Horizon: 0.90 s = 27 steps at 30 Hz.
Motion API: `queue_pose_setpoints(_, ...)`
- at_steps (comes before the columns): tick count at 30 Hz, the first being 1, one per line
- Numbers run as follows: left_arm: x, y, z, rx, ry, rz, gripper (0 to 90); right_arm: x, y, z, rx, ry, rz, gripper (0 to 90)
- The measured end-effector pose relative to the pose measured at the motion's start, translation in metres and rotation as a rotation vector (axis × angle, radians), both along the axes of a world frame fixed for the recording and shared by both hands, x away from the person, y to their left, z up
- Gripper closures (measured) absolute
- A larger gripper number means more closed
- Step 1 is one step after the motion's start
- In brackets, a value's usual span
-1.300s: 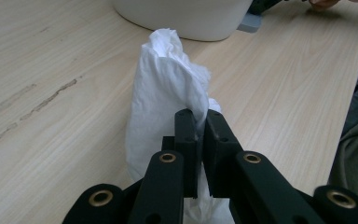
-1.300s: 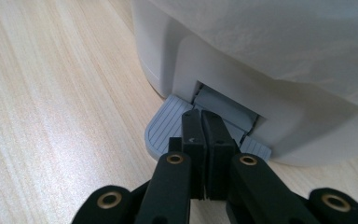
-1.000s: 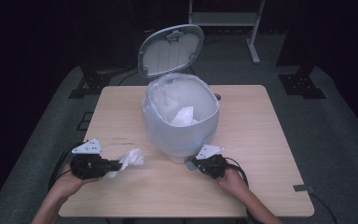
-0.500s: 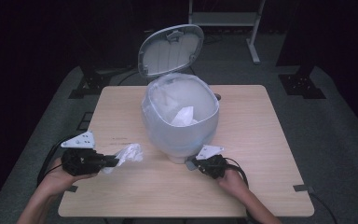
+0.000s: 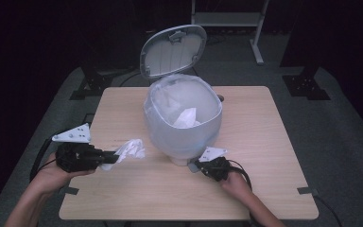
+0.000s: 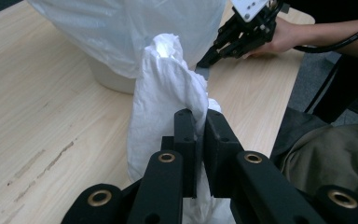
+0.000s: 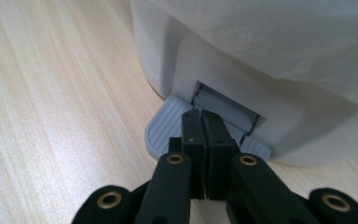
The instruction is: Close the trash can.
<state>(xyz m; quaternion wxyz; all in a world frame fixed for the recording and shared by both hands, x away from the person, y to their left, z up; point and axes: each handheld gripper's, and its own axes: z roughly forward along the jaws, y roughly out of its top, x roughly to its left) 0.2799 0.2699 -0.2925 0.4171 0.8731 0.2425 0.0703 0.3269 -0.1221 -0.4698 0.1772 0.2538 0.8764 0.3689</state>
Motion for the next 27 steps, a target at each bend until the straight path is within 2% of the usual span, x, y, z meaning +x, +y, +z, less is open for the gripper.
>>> queue_pose_setpoints(2, 0.000, -0.001, 0.003, -0.001, 0.001, -0.006, 84.8, 0.000, 0.000, 0.000, 0.000, -0.002, 0.001, 88.3)
queue_pose_setpoints(6, 0.001, -0.001, 0.009, -0.043, 0.009, -0.018, 84.9, 0.000, 0.000, 0.000, 0.001, -0.003, 0.000, 88.3)
queue_pose_setpoints(19, 0.007, -0.004, 0.031, -0.021, -0.009, -0.030, 84.8, 0.000, 0.000, 0.000, 0.002, 0.000, 0.002, 88.3)
queue_pose_setpoints(27, 0.014, -0.007, 0.042, -0.023, -0.014, -0.031, 84.7, 0.000, 0.000, 0.000, 0.001, 0.001, 0.003, 88.3)
